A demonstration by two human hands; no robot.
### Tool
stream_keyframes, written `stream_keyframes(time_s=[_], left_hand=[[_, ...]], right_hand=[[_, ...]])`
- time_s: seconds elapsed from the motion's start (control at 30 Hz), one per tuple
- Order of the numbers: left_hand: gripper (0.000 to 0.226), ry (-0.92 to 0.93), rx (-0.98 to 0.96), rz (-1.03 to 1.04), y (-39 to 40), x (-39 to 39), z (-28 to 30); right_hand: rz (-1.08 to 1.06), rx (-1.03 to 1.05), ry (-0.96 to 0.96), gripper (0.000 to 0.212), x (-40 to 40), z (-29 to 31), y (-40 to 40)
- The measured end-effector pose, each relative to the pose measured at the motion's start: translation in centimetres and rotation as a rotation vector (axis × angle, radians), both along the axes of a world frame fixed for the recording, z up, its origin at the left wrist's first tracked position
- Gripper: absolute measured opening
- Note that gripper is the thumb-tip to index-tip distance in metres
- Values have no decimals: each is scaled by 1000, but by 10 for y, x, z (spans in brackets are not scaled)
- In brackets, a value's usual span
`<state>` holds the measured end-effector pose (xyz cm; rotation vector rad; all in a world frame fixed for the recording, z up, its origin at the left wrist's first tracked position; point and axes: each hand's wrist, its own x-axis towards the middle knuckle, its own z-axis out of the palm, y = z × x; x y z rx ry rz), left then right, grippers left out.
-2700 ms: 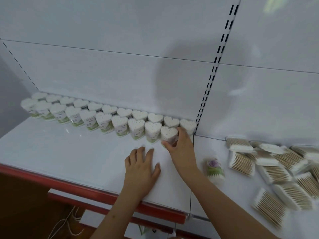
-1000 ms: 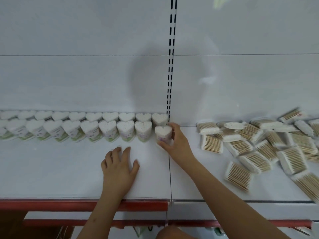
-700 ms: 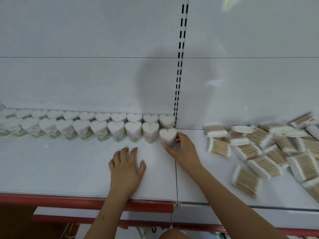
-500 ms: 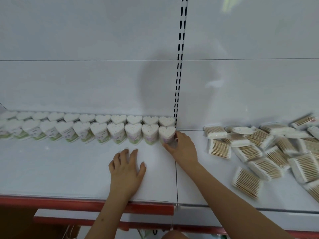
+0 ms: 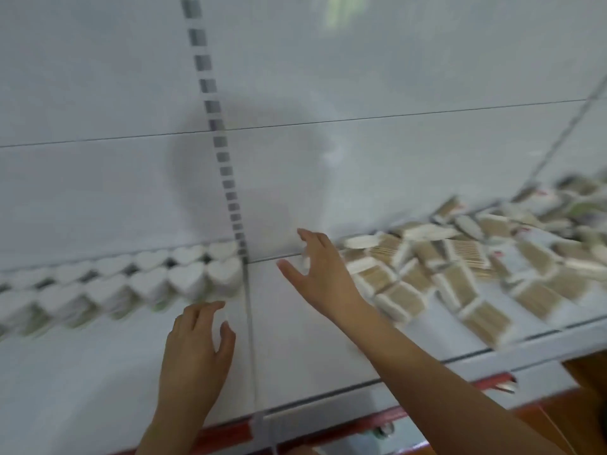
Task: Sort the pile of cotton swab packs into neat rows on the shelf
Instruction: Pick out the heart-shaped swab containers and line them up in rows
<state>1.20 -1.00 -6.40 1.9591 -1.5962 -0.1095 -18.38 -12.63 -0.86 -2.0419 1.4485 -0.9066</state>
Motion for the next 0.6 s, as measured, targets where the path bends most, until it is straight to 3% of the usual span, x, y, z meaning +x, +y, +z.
stream_keyframes(time_s=[0.3, 0.47, 0.6], left_hand=[[43, 139, -102, -703, -86, -218, 21], [43, 53, -174, -910, -112, -337, 22], [51, -22, -104, -911, -136, -410, 11]], right_hand=[[-300, -222, -49, 56, -177, 78, 16], [-542, -227, -12, 56, -299, 69, 22], [-693, -160, -44, 65, -399, 44, 6]])
